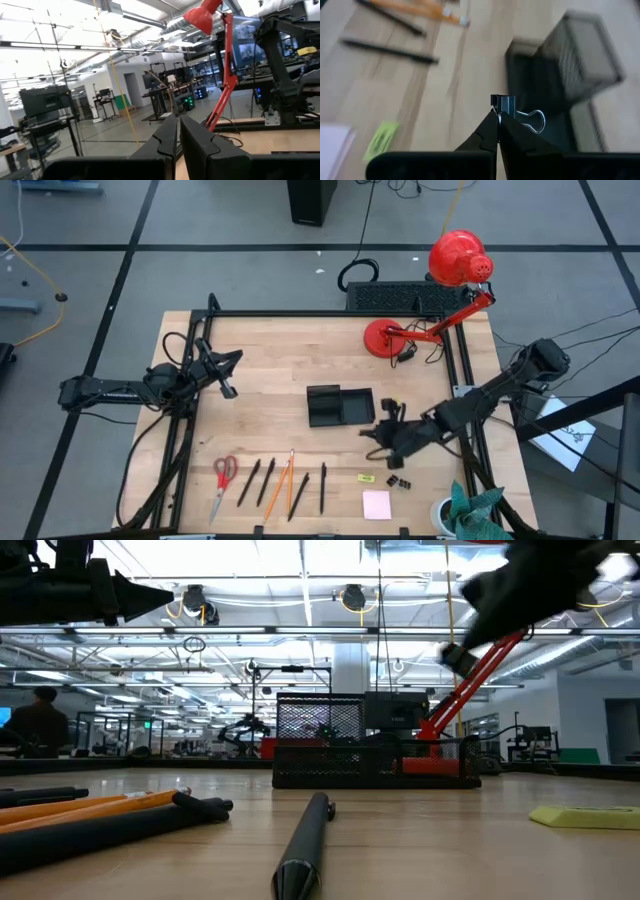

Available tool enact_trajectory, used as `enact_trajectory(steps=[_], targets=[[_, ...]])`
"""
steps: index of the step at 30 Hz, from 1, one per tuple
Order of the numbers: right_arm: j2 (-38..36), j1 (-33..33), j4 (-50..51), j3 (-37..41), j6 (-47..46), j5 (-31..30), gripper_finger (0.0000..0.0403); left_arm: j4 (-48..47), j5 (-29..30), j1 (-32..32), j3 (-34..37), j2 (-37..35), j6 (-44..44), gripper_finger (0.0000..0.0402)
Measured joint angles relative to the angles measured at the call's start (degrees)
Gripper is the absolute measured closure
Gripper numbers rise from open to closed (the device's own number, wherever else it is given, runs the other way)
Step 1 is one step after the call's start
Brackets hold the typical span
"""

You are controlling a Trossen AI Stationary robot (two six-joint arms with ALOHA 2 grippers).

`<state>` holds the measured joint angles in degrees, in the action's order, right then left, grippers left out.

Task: Pick and place office supplies into organizer
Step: Put the right black binder clip into the black desk organizer

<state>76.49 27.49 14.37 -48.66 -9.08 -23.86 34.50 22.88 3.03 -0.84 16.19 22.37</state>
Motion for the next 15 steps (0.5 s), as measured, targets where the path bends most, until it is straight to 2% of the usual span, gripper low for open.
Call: enact_trajectory(steps=[6,9,15], targets=[[3.4,-6.1,-10.8,0.0,10.3,0.0,0.0402,0.0,1.7,0.0,0.0,0.0,0.0,0.0371],[7.7,-8.3,-17.1,0.0,16.7,1.6,0.0402,0.0,1.8,0.0,0.0,0.0,0.5,0.0371],[16.5,-11.2,-29.0,0.0,24.4,0.2,0.0403,0.0,1.8,0.0,0.0,0.0,1.9,0.0371]])
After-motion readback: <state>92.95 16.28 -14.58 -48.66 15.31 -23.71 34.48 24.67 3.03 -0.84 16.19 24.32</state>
